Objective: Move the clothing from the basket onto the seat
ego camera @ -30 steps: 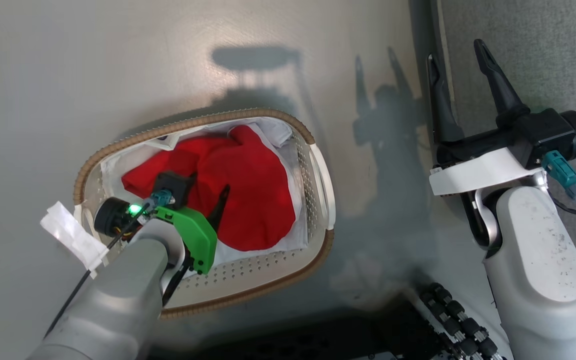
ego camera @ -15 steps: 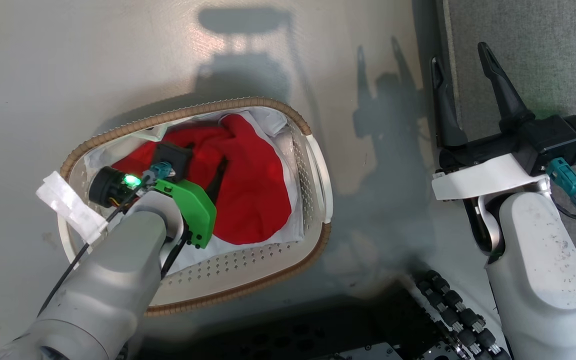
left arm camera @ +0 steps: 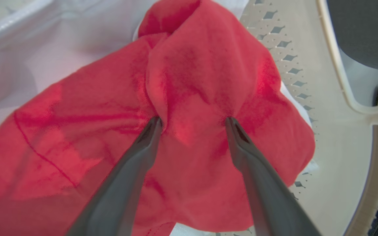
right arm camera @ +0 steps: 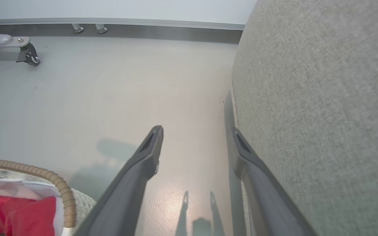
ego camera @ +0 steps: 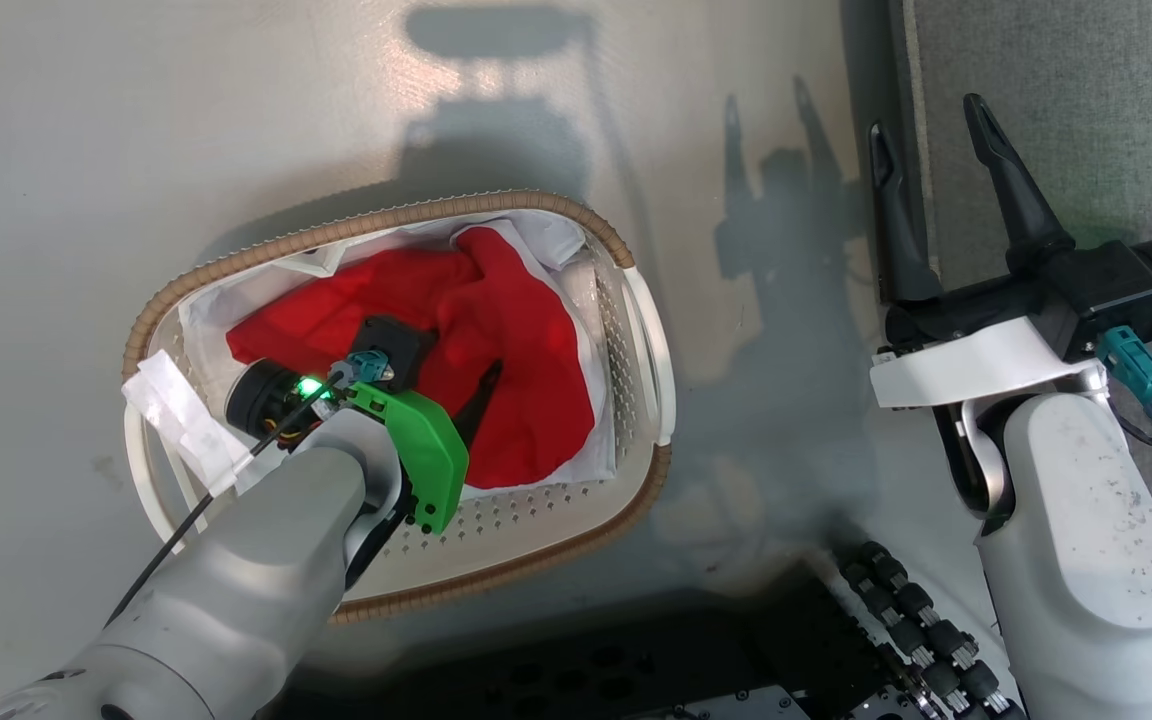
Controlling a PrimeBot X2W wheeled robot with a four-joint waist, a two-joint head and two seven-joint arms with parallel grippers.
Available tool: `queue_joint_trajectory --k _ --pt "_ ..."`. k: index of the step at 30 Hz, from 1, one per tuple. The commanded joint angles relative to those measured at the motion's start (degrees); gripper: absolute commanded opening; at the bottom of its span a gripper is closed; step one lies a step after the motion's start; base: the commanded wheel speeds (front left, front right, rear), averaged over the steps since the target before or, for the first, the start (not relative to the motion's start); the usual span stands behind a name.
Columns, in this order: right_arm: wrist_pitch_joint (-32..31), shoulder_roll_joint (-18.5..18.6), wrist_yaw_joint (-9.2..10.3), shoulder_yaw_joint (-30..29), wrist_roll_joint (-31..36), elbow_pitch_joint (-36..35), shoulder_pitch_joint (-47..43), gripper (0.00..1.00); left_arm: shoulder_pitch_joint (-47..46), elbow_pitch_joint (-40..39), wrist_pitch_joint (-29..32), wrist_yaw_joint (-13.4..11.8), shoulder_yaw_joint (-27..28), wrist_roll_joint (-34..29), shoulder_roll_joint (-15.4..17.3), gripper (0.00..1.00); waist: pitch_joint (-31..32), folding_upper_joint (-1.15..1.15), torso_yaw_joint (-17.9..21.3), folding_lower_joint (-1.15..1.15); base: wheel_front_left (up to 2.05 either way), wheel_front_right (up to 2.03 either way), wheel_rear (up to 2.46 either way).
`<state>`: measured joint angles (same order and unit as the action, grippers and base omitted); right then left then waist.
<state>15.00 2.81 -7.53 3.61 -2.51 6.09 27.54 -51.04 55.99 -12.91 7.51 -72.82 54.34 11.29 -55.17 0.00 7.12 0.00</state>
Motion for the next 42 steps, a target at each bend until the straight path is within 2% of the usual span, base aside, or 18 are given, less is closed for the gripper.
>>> queue_joint_trajectory --k 1,13,14,16,27,35,42 --pt "0.27 0.19 0.08 -0.27 0.23 -0.31 -0.22 1.0 -0.07 0.07 0.02 -0.04 -0.29 -0.13 0.48 1.0 0.06 0.0 -0.13 0.0 0.02 0.02 0.02" --pt "0.27 0.19 0.08 -0.6 1.12 -1.1 -0.99 1.0 0.49 2.84 -0.51 -0.04 -0.55 -3.75 -1.14 1.0 0.65 0.0 -1.17 0.0 0.03 0.03 0.03" --pt "0.27 0.2 0.08 -0.65 1.17 -1.19 -1.11 1.0 0.52 3.0 -0.47 -0.04 -0.55 -3.83 -1.27 0.75 0.71 0.0 -1.24 0.0 0.03 0.03 0.03" --pt "0.27 0.2 0.08 -0.92 1.34 -1.39 -1.25 1.0 0.3 3.53 -0.71 -0.04 -0.54 -4.18 -1.38 0.0 0.8 0.0 -1.36 0.0 0.03 0.03 0.03" --pt "0.27 0.19 0.08 -2.11 1.15 -1.36 -1.42 1.0 0.4 4.81 -1.23 -0.04 -0.55 -5.3 -2.07 0.0 1.43 0.0 -1.45 0.0 0.01 0.01 0.01" --pt "0.27 0.2 0.08 -0.95 -1.17 -0.59 1.55 1.0 0.52 3.42 -2.16 -0.04 -0.54 -3.66 0.22 0.0 3.03 0.0 -0.56 0.0 0.0 0.0 0.0" --pt "0.27 0.19 0.08 0.34 -2.83 1.85 3.12 1.0 2.88 -0.63 -2.3 -0.04 0.26 -1.96 2.32 0.0 9.21 0.0 -0.51 0.0 0.0 0.0 0.0"
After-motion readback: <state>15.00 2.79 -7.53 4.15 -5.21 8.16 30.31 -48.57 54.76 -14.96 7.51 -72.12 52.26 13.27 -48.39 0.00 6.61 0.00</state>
